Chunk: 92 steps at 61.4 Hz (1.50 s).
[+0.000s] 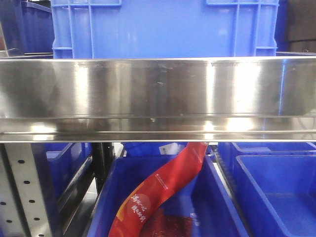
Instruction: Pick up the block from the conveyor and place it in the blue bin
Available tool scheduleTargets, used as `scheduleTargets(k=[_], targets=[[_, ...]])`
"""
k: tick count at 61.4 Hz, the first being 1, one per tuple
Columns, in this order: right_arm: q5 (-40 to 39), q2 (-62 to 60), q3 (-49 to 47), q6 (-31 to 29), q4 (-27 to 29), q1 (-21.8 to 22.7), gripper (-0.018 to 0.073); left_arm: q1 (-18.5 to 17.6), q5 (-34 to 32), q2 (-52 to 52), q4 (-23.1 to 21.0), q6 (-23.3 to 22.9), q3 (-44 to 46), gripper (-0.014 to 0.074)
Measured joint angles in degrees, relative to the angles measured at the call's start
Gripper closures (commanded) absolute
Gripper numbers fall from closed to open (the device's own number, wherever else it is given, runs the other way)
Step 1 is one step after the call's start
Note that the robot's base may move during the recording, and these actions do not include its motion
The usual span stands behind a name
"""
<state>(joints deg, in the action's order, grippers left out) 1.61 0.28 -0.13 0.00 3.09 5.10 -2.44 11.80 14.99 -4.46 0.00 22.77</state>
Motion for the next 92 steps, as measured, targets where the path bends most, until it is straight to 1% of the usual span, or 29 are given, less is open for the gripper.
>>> scheduleTargets(k=[43, 46, 51, 57, 67, 72, 77, 85, 92], targets=[[-0.7, -0.1, 0.0, 0.0, 0.0, 0.0, 0.0721, 0.0, -0.1, 0.0, 0.0, 0.0, -0.2, 0.0707], [-0.7, -0.1, 0.0, 0.0, 0.0, 0.0, 0.0721, 0.0, -0.9, 0.0, 1.0, 0.0, -0.4, 0.0707], [-0.7, -0.1, 0.0, 0.0, 0.0, 0.0, 0.0721, 0.0, -2.5, -0.7, 4.1, 0.0, -2.0, 0.0707], [-0.7, -0.1, 0.0, 0.0, 0.0, 0.0, 0.0721, 0.0, -3.6, -2.7, 5.8, 0.0, -4.9, 0.0707], [-0.7, -0.1, 0.0, 0.0, 0.0, 0.0, 0.0721, 0.0, -5.7, -9.2, 5.2, 0.0, -13.4, 0.0707], [-0.7, -0.1, 0.0, 0.0, 0.0, 0.0, 0.0721, 0.0, -6.9, -13.0, 4.9, -2.6, -17.5, 0.0707], [-0.7, -0.1, 0.0, 0.0, 0.0, 0.0, 0.0721, -0.4, -8.4, -14.5, 4.9, -4.7, -20.7, 0.0707], [-0.8, -0.1, 0.1, 0.0, 0.0, 0.0, 0.0721, -1.5, -10.3, -14.6, 4.5, -6.9, -22.7, 0.0707], [-0.8, -0.1, 0.1, 0.0, 0.0, 0.0, 0.0721, -1.8, -11.1, -14.7, 4.8, -7.2, -22.7, 0.0707]])
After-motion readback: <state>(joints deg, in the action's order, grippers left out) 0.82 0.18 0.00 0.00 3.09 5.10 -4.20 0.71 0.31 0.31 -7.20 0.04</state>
